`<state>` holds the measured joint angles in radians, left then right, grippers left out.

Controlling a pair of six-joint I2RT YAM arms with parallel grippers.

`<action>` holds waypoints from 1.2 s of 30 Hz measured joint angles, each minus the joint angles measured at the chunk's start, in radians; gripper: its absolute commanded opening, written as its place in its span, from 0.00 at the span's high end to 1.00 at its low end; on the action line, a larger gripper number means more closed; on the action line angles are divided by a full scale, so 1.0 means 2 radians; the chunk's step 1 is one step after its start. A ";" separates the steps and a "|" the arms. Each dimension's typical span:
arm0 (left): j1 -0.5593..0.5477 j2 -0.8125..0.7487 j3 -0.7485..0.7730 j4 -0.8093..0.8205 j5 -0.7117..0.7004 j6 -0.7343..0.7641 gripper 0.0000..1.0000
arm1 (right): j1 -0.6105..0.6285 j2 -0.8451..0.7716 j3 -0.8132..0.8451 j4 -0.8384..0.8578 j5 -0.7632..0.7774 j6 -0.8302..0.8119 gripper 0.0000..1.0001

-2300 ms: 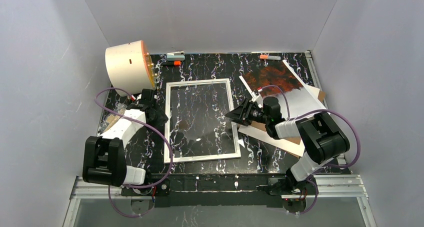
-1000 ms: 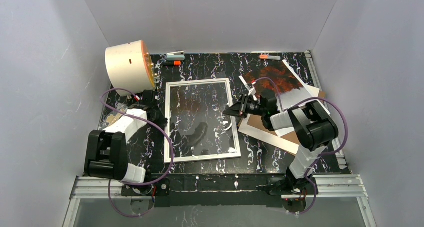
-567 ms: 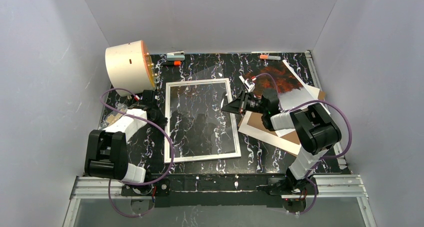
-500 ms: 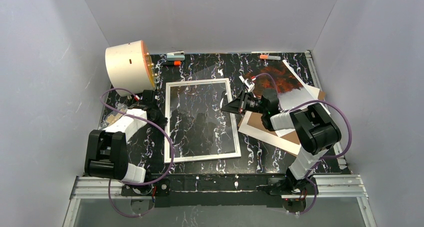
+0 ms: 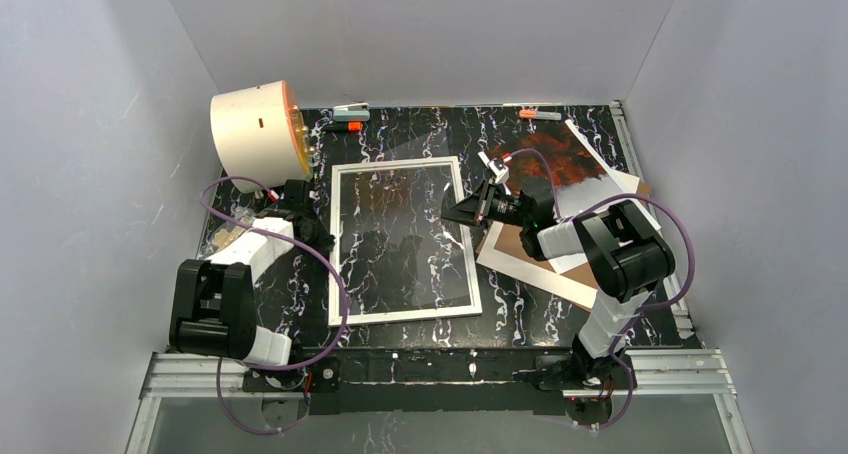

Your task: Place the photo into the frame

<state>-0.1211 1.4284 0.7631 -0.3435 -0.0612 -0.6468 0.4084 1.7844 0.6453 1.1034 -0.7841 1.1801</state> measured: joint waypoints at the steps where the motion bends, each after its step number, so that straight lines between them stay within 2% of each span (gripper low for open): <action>1: 0.000 0.000 0.000 0.000 0.000 0.000 0.79 | 0.000 0.001 0.000 0.000 0.002 0.000 0.99; 12: 0.001 0.001 0.000 0.001 0.002 0.000 0.79 | 0.000 0.025 0.007 0.011 0.011 -0.002 0.99; 36: 0.002 0.001 0.000 0.002 0.004 0.000 0.79 | 0.007 0.045 0.027 0.069 -0.029 -0.018 0.99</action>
<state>-0.1173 1.4307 0.7631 -0.3401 -0.0536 -0.6464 0.4221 1.8751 0.6987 1.2407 -0.8417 1.1435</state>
